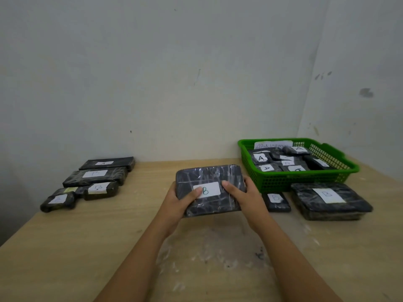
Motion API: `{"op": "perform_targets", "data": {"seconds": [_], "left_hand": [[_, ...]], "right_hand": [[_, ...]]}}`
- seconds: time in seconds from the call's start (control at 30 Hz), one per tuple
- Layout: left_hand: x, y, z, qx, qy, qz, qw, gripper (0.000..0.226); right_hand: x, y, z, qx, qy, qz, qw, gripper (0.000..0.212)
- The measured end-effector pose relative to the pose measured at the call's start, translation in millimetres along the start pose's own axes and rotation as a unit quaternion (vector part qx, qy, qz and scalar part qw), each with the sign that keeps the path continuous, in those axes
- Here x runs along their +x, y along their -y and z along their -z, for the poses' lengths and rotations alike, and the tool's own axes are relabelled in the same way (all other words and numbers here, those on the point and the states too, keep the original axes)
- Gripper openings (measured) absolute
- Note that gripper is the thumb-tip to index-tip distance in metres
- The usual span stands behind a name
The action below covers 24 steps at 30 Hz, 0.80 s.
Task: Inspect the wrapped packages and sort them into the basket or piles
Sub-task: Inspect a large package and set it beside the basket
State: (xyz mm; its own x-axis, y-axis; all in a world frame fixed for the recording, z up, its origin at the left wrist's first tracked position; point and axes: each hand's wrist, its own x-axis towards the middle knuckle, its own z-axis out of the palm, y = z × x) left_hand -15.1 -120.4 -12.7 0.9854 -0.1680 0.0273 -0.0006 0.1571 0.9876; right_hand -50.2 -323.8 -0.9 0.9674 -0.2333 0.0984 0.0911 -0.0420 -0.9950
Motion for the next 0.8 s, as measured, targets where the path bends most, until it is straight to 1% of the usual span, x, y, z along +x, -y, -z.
{"op": "perform_targets", "data": {"seconds": [0.1, 0.23, 0.3, 0.43, 0.5, 0.67, 0.73, 0.8], "left_hand": [[-4.6, 6.0, 1.5, 0.001, -0.007, -0.018, 1.0, 0.068], [-0.4, 9.6, 10.1, -0.001, -0.012, -0.014, 1.0, 0.062], [3.3, 11.4, 13.0, -0.002, -0.013, -0.016, 1.0, 0.061], [3.3, 13.7, 13.8, -0.002, -0.011, -0.011, 1.0, 0.064], [0.6, 13.2, 12.6, 0.0, -0.009, -0.007, 1.0, 0.061], [-2.9, 6.2, 12.3, 0.001, -0.012, -0.011, 1.0, 0.06], [-3.0, 5.2, 13.1, 0.023, -0.013, -0.024, 0.999, 0.055], [-3.1, 6.7, 13.0, 0.052, -0.015, -0.034, 0.998, 0.051]], "right_hand": [[0.0, -4.1, -3.1, 0.016, 0.008, -0.001, 1.0, 0.068], [6.5, -14.8, -9.2, -0.012, 0.011, -0.005, 1.0, 0.075], [9.2, -19.3, -11.6, -0.017, 0.008, -0.004, 1.0, 0.072], [9.7, -22.8, -13.4, -0.025, -0.001, 0.001, 1.0, 0.057], [8.6, -24.9, -15.3, -0.032, -0.009, 0.006, 0.999, 0.055], [4.2, -20.5, -19.4, -0.023, -0.002, -0.006, 1.0, 0.059], [3.3, -19.8, -19.8, -0.003, 0.003, -0.016, 1.0, 0.063], [3.7, -21.0, -20.1, -0.007, -0.015, -0.021, 1.0, 0.066]]}}
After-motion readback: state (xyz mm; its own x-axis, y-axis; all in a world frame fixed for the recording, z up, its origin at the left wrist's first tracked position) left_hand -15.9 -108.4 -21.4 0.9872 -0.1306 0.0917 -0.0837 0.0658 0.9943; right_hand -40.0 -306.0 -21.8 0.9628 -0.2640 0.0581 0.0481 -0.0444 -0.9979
